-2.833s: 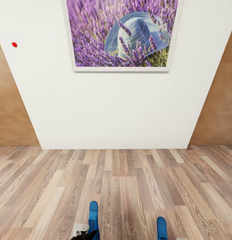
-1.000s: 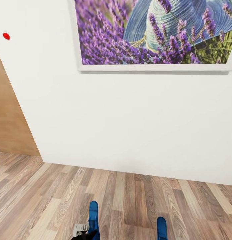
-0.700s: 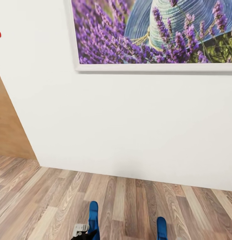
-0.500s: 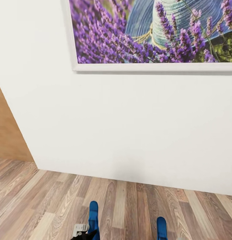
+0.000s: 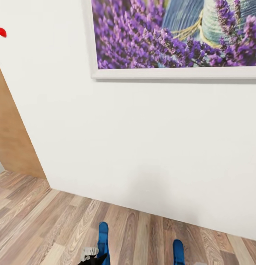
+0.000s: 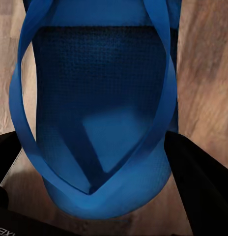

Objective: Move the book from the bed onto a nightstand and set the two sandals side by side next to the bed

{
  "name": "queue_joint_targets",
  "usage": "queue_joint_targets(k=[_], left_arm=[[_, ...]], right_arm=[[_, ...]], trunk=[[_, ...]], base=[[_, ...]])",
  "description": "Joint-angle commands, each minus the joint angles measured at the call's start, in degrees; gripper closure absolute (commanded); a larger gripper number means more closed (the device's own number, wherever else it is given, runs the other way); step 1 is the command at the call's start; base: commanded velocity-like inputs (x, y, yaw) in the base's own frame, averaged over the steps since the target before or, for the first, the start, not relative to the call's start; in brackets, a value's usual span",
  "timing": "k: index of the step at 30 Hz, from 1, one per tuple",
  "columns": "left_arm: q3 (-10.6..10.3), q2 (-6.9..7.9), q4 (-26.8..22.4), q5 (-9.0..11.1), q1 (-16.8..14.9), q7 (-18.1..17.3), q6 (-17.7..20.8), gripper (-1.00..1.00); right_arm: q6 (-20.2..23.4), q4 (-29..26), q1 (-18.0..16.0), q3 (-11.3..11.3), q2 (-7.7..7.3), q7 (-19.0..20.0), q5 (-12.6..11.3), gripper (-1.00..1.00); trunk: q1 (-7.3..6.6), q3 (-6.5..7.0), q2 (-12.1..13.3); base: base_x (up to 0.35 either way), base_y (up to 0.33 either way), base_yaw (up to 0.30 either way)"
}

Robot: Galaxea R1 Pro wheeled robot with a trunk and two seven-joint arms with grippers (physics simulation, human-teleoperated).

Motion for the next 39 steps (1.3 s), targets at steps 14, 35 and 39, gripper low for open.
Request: queue_joint_targets(k=[14,35,39], left_arm=[[0.31,0.00,0.09,0.02,-0.06,-0.36,-0.15,1.00],[0.32,0.03,0.09,0.02,-0.07,-0.45,-0.15,1.00],[0.32,0.02,0.09,0.02,-0.07,-0.45,-0.15,1.00]], right_arm=[[0.56,-0.10,0.00,-0.49,0.07,0.35,0.11,1.00],[0.56,-0.10,-0.01,-0.49,0.08,0.27,0.31,1.00],[0.56,-0.07,-0.01,-0.49,0.08,0.27,0.31,1.00]], trunk=[[0.02,-0.06,-0.02],[0.02,-0.06,-0.02],[0.02,-0.06,-0.02]], base=[[0.113,0.000,0.290],[0.162,0.000,0.290],[0.192,0.000,0.290]])
